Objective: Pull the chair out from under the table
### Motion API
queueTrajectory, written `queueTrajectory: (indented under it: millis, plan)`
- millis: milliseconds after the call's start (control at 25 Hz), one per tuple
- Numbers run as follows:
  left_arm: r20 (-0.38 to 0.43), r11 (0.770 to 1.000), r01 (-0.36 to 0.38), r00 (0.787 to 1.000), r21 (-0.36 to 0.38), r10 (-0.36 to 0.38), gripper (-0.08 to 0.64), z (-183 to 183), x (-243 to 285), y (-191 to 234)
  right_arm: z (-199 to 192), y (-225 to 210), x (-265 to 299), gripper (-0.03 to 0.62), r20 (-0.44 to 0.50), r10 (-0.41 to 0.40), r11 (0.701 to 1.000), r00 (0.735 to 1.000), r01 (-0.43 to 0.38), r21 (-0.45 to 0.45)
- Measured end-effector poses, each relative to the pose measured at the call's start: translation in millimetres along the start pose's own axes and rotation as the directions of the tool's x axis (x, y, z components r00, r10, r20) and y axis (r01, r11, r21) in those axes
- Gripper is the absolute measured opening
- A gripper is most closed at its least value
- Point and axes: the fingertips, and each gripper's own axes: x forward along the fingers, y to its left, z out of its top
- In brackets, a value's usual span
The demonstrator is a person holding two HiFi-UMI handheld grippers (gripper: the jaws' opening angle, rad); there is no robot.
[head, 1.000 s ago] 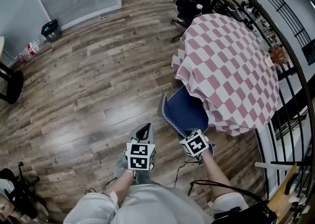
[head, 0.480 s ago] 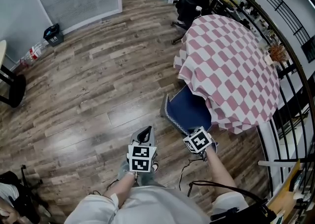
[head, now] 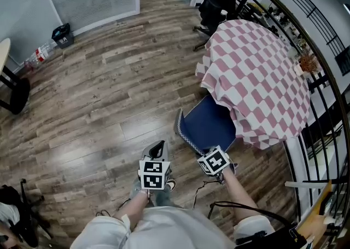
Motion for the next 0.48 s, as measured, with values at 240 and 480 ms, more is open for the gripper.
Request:
queueTrajectory:
  millis: [240,480]
  plan:
    - [-0.004,1.000,-0.019,1.000,-0.019,0.019,-0.002,-12.5,-11.8,8.0,-1.6,16.4,2.3,0.101,-0.001,0.007,1.000,1.000,-0.007,-0.005]
    - [0.000,0.998,-0.049,0.999,-0.046,0.049,-0.002,-21.3,-20.5,21.4,-2.6,32.4,4.8,0.101,-0.008,0.017,1.000,1.000,-0.017,0.005]
